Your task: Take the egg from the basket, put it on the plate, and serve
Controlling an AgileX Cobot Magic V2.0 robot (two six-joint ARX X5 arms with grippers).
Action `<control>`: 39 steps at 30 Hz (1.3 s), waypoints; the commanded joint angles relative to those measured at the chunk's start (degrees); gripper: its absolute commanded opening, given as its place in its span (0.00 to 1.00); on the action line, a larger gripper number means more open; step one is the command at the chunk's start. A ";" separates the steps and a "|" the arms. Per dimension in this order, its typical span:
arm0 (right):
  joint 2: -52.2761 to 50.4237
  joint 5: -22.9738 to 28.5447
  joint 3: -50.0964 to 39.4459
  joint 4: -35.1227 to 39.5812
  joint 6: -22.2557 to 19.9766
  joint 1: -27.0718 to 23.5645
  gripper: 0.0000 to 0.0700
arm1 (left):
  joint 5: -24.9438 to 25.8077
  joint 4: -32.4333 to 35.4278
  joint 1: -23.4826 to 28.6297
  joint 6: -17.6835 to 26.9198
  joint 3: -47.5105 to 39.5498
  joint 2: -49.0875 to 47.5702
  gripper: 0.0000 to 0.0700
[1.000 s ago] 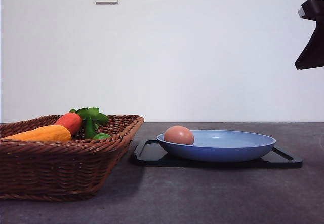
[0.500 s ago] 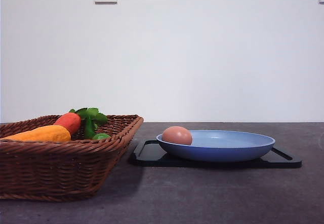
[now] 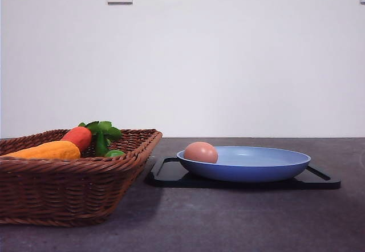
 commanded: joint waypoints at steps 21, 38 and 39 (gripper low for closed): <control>0.01 -1.81 -2.36 -2.71 -0.22 -0.04 0.00 | 0.04 -0.42 0.11 -0.13 -1.01 -0.11 0.00; 0.01 -1.81 -2.36 -2.73 -0.22 -0.04 0.00 | 0.03 -0.42 0.11 -0.13 -1.01 -0.11 0.00; 0.01 -1.81 -2.36 -2.73 -0.22 -0.04 0.00 | 0.03 -0.42 0.11 -0.13 -1.01 -0.11 0.00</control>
